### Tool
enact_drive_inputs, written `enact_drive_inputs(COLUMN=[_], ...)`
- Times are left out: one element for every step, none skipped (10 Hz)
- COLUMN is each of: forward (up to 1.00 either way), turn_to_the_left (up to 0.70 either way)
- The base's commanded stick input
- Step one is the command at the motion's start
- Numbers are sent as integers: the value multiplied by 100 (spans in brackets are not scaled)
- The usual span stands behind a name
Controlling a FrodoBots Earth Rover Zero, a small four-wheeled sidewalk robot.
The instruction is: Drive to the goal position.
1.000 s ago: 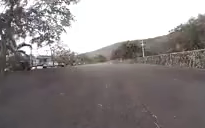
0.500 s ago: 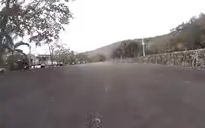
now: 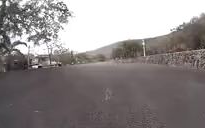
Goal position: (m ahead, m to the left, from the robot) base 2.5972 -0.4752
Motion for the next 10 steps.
enact_drive_inputs(forward=[70,70,70,70,70,70,70,70,70,70], turn_to_the_left=[0,0,0,0,0,0,0,0,0,0])
